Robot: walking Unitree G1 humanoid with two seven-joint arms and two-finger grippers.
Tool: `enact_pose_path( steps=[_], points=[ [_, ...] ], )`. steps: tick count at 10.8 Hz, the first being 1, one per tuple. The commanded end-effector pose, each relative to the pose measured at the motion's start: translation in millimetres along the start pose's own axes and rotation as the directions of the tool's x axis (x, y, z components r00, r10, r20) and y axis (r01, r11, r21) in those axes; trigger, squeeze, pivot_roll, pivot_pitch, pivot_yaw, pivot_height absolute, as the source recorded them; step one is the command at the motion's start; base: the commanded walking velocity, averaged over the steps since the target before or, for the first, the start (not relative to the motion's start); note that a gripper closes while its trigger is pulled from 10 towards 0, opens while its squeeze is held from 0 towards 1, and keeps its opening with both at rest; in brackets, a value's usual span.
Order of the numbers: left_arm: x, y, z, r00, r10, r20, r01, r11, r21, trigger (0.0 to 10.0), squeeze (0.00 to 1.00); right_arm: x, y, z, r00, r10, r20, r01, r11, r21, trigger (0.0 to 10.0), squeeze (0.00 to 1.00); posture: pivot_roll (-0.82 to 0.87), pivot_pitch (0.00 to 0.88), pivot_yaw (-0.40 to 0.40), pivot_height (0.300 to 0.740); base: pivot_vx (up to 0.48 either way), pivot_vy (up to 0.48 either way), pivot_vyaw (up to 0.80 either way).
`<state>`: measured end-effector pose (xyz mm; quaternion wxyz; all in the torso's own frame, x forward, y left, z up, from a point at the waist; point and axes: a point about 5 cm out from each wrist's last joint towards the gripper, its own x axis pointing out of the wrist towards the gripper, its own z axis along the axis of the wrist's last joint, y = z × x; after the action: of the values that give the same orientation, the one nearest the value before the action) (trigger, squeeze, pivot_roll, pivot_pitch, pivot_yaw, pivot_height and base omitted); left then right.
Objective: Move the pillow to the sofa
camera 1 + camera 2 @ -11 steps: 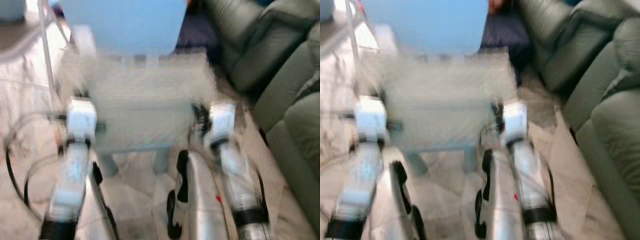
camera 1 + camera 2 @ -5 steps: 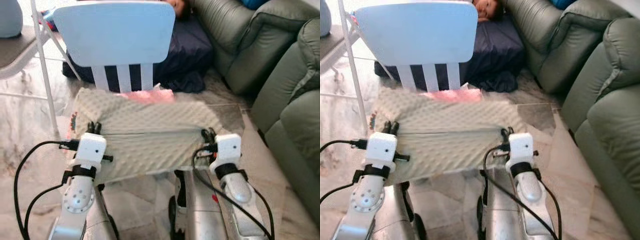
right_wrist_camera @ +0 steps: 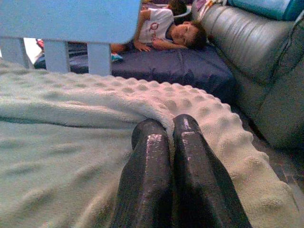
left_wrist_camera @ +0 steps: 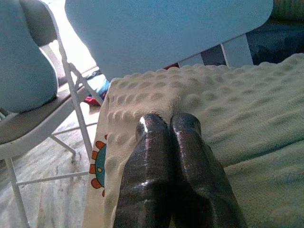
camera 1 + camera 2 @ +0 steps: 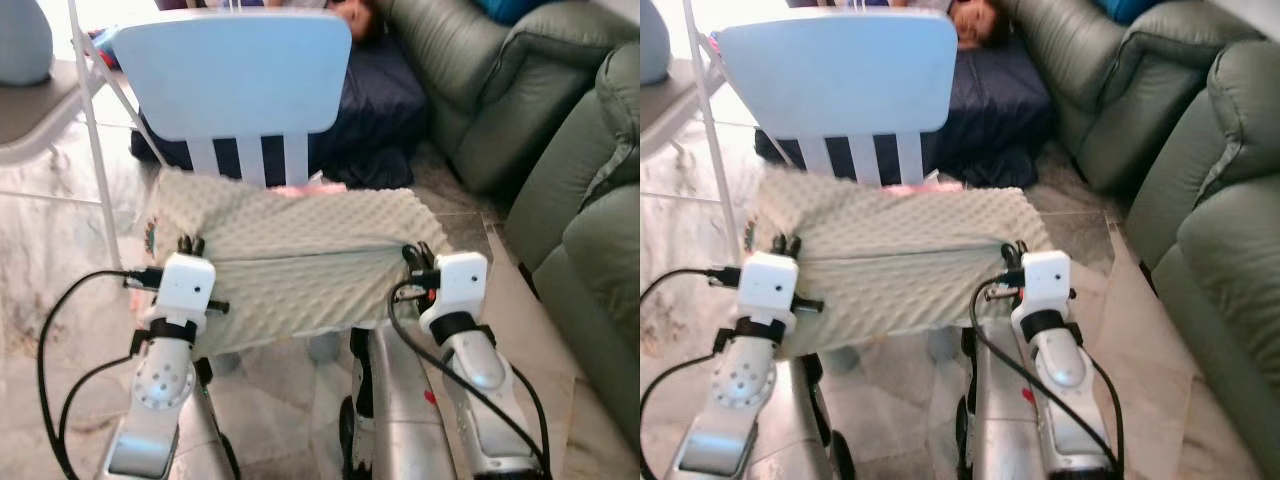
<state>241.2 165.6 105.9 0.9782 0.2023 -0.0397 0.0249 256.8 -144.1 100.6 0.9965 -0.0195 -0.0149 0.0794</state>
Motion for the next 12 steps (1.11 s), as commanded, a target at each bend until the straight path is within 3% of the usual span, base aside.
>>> enact_pose_path(
  steps=[1, 4, 7, 9, 12],
  points=[
    [1.9, 11.4, -3, 0.998, 0.068, -0.009, -0.068, 0.998, 0.018, 10.0, 0.0, -0.5, -16.4, 4, 0.998, -0.065, 0.012, 0.065, 0.998, 0.001, 10.0, 0.0, -0.02, 0.043, -0.059, 0.539, 0.0, 0.0, 0.0],
    [8.2, 15.2, -9, 0.991, 0.112, -0.068, -0.111, 0.994, 0.017, 10.0, 0.0, 5.0, -13.1, 4, 1.0, -0.019, 0.004, 0.019, 1.0, 0.013, 10.0, 0.0, 0.0, 0.048, -0.069, 0.598, 0.0, 0.0, 0.0],
    [13.4, 9.3, -5, 0.993, 0.101, -0.054, -0.101, 0.995, 0.005, 10.0, 0.0, 11.7, -8.2, 6, 1.0, 0.013, 0.014, -0.013, 1.0, 0.021, 10.0, 0.0, 0.0, 0.044, -0.071, 0.651, 0.0, 0.0, 0.0],
    [16.1, -1.7, -9, 0.995, 0.062, -0.082, -0.061, 0.998, 0.017, 10.0, 0.0, 10.4, -5.0, 6, 0.999, 0.045, 0.024, -0.045, 0.999, 0.012, 10.0, 0.0, -0.01, 0.042, -0.073, 0.656, 0.0, 0.0, 0.0],
    [19.9, -0.6, -9, 0.996, 0.07, -0.056, -0.069, 0.997, 0.02, 10.0, 0.0, 15.9, -11.3, 6, 1.0, 0.006, 0.028, -0.007, 1.0, 0.023, 10.0, 0.0, -0.01, 0.021, -0.074, 0.703, 0.0, 0.0, 0.0]
  ],
)
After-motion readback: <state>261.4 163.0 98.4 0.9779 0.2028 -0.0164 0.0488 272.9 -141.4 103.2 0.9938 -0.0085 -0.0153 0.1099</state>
